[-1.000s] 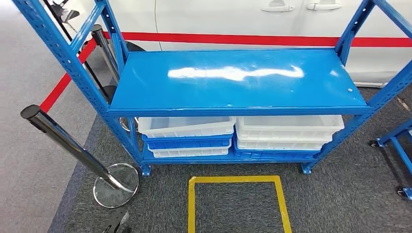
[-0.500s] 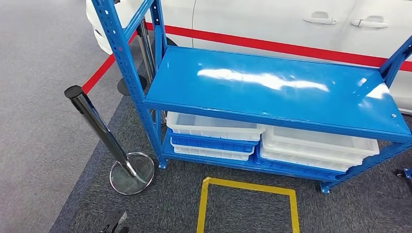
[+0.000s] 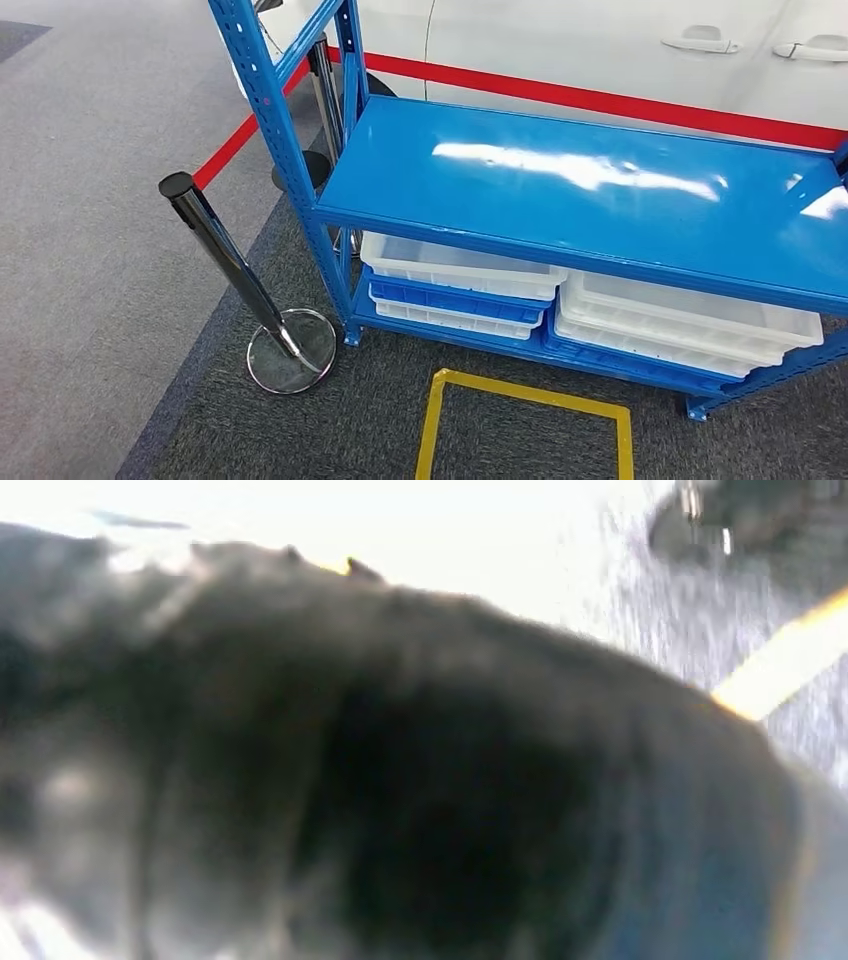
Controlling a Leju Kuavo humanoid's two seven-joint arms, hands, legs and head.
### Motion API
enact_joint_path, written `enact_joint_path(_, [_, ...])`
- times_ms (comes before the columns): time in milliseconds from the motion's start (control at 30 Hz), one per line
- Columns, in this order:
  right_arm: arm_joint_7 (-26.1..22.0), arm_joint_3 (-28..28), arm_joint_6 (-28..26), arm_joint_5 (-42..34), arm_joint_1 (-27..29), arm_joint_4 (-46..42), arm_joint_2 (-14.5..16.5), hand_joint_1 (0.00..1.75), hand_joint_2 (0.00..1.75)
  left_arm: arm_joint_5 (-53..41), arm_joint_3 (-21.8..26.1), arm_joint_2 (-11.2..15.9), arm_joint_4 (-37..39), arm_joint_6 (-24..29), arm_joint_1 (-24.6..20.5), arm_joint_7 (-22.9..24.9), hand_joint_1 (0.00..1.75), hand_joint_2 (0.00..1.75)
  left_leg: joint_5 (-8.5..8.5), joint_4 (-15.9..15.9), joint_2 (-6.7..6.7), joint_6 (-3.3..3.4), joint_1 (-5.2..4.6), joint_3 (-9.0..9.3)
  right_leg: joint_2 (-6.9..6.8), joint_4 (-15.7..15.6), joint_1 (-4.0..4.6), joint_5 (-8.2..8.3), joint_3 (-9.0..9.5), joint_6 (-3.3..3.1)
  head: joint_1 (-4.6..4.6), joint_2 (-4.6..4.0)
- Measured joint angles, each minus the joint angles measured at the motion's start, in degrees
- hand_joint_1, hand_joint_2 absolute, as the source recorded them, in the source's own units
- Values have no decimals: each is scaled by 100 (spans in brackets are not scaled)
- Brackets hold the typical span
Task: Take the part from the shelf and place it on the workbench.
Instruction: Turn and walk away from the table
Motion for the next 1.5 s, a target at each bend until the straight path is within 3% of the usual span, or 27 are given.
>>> enact_joint_path(67, [15, -25, -10, -9, 19, 31, 14, 0, 0, -3, 112, -43, 178, 1, -70, 10, 0, 0, -246, 667, 76, -56, 41, -329, -43, 4, 3, -11, 0, -9, -2, 1])
enact_joint_path(100, [17, -44, -14, -14, 18, 41, 23, 0, 0, -3, 152, -62, 251, 2, -92, 13, 0, 0, -228, 779, 89, -75, 58, -386, -55, 9, 0, -20, 6, -7, -2, 1])
enact_joint_path(133, [20, -63, -19, -18, 15, 48, 29, 0, 0, -4, 188, -73, 308, 5, -108, 14, 0, 0, -96, 651, 98, -86, 72, -325, -62, 16, -6, -31, 18, 4, -4, 1])
enact_joint_path(233, [99, -107, -2, -39, 10, 64, 33, 0, 0, -38, 281, -76, 431, 43, -162, 86, 0, 0, 408, -456, 159, -65, 79, 224, -86, 50, -14, -85, 60, 74, -3, 1])
enact_joint_path(300, [202, -145, 49, -64, 13, 86, 28, 0, 0, -90, 308, -81, 516, 100, -206, 217, 0, 0, 467, -802, 182, -27, 69, 387, -101, 75, 17, -115, 62, 96, 2, 1])
enact_joint_path(400, [264, -199, 93, -79, 22, 120, 21, 0, 0, -122, 330, -94, 624, 159, -219, 329, 0, 0, 476, -822, 165, -5, 52, 393, -104, 60, 28, -111, 65, 54, 7, 1])
enact_joint_path(667, [277, -234, 97, -79, 27, 168, 24, 0, 0, -139, 364, -96, 756, 171, -258, 343, 0, 0, 460, -812, 166, 82, 17, 390, -105, -10, -1, -76, 97, 151, 8, 1])
enact_joint_path(900, [277, -237, 96, -79, 27, 191, 24, 0, 0, -139, 389, -98, 796, 171, -266, 345, 0, 0, 460, -809, 165, 94, 6, 391, -105, -14, -12, -73, 97, 226, 8, 1])
enact_joint_path(1300, [277, -241, 96, -79, 27, 205, 24, 0, 0, -139, 391, -98, 816, 171, -267, 345, 0, 0, 466, -816, 165, 97, 9, 395, -105, -8, -2, -72, 96, 230, 7, 1])
enact_joint_path(1433, [256, -243, 142, -84, 28, 209, 26, 0, 0, -238, 387, -94, 817, 77, -265, 311, 0, 175, 458, -803, 167, 113, 1, 385, -107, -20, -18, -65, 99, 246, 7, 1])
enact_joint_path(1500, [130, -248, 317, -97, 42, 210, 31, 0, 0, -683, 270, -18, 830, -438, -215, 95, 0, 175, 456, -831, 162, 176, -16, 381, -119, -78, -37, -45, 127, 299, 7, 1])
